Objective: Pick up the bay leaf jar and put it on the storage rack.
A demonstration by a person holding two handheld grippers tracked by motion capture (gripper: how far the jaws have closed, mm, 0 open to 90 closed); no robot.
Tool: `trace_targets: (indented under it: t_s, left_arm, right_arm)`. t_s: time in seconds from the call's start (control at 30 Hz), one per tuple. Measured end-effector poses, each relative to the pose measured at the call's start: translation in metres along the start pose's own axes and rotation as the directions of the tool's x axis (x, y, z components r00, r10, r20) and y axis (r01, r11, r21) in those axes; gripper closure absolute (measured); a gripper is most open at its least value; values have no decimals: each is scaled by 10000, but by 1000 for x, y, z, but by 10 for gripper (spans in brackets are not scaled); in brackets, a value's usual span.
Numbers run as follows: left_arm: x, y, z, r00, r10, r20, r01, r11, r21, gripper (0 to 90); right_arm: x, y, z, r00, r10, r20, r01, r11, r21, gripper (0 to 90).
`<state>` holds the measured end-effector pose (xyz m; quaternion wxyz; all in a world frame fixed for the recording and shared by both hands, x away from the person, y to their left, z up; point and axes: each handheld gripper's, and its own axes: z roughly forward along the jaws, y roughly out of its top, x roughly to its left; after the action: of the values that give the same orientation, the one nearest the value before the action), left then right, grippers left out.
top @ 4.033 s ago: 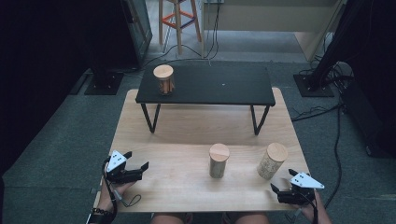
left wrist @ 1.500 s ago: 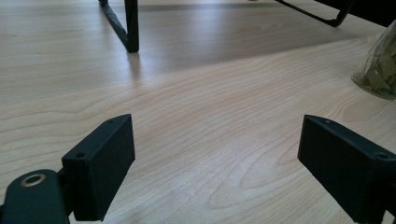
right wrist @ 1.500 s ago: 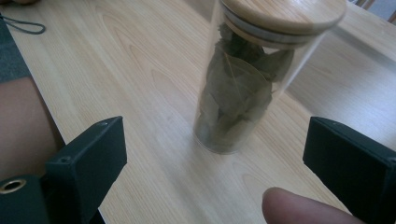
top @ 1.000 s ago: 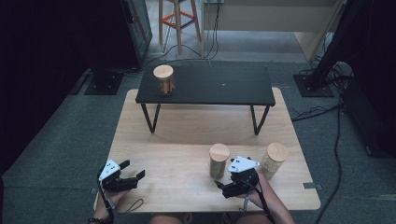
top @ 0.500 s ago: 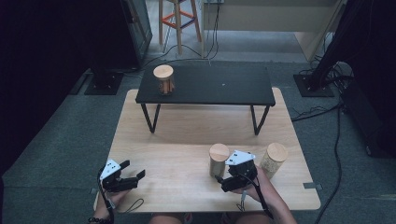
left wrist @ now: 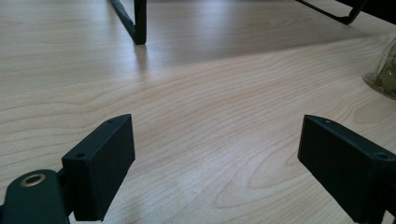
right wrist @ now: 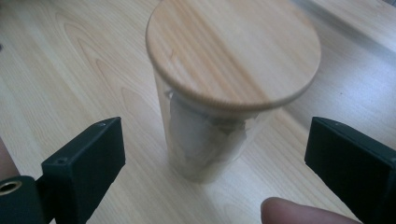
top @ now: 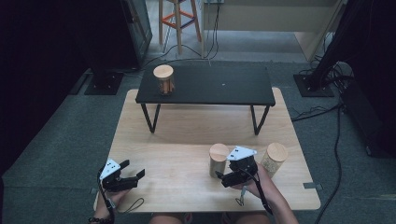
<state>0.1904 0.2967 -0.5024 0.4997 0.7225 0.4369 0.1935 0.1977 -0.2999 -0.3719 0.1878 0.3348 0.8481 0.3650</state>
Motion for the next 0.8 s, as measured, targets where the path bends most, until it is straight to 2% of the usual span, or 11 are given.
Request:
trace_targets:
  t_s: [0.2,0.33,0.43,0.53,0.7,0.8]
  left_arm:
    - [0,0,-1,10000,15,9,-15,10000,-20,112]
    - [0,0,0,10000,19,21,-19,10000,-16,112]
    - [1,0,0,10000,16,32,-16,10000,-17,111]
    - [1,0,0,10000,16,44,-16,10000,-13,112]
    - [2,0,0,10000,10,81,-10,10000,-20,112]
    - [2,0,-1,9999,-2,101,2,10000,-26,112]
  right_arm:
    - [-2,8,5,9997,251,63,-250,9997,-22,65]
    - [-5,15,6,9997,248,-69,-249,9997,-32,65]
    - [-6,20,6,9995,314,-4,-314,9995,-50,72]
    - [-8,24,7,9992,404,3,-404,9992,-80,101]
    - [-8,33,12,9996,283,-22,-282,9995,116,102]
    - [-9,38,16,9996,268,-23,-267,9992,304,140]
